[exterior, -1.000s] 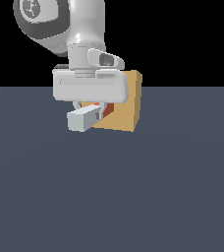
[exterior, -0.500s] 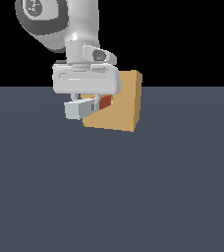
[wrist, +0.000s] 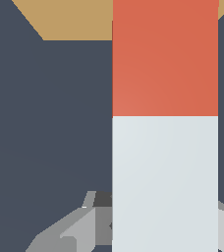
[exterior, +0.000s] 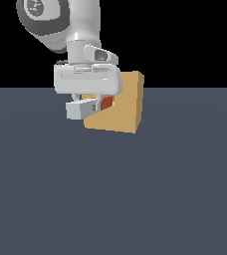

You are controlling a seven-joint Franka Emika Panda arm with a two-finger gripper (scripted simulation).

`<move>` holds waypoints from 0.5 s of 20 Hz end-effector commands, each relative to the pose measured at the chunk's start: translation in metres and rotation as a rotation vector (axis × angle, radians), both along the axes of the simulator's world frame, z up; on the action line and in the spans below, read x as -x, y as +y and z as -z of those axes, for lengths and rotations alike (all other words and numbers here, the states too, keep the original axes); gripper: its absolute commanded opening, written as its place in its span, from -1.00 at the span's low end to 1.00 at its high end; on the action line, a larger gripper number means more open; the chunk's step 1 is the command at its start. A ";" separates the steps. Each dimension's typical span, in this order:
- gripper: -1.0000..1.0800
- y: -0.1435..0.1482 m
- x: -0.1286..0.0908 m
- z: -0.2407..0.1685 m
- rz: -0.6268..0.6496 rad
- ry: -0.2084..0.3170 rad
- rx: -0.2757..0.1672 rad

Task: Insert the peg into the horizontal hole in a box.

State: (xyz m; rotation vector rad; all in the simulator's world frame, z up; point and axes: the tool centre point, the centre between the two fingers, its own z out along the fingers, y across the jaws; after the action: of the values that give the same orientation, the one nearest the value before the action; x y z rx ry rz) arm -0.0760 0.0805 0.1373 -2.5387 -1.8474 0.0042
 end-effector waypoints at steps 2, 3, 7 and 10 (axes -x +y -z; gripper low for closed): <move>-1.00 0.001 -0.003 -0.003 0.000 -0.006 -0.002; -1.00 0.001 -0.003 -0.003 0.000 -0.006 -0.002; -1.00 0.004 -0.002 -0.001 0.000 -0.002 -0.001; -1.00 0.014 -0.005 -0.001 0.000 -0.003 -0.001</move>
State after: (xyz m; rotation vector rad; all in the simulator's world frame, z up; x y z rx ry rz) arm -0.0735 0.0886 0.1366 -2.5395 -1.8448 0.0065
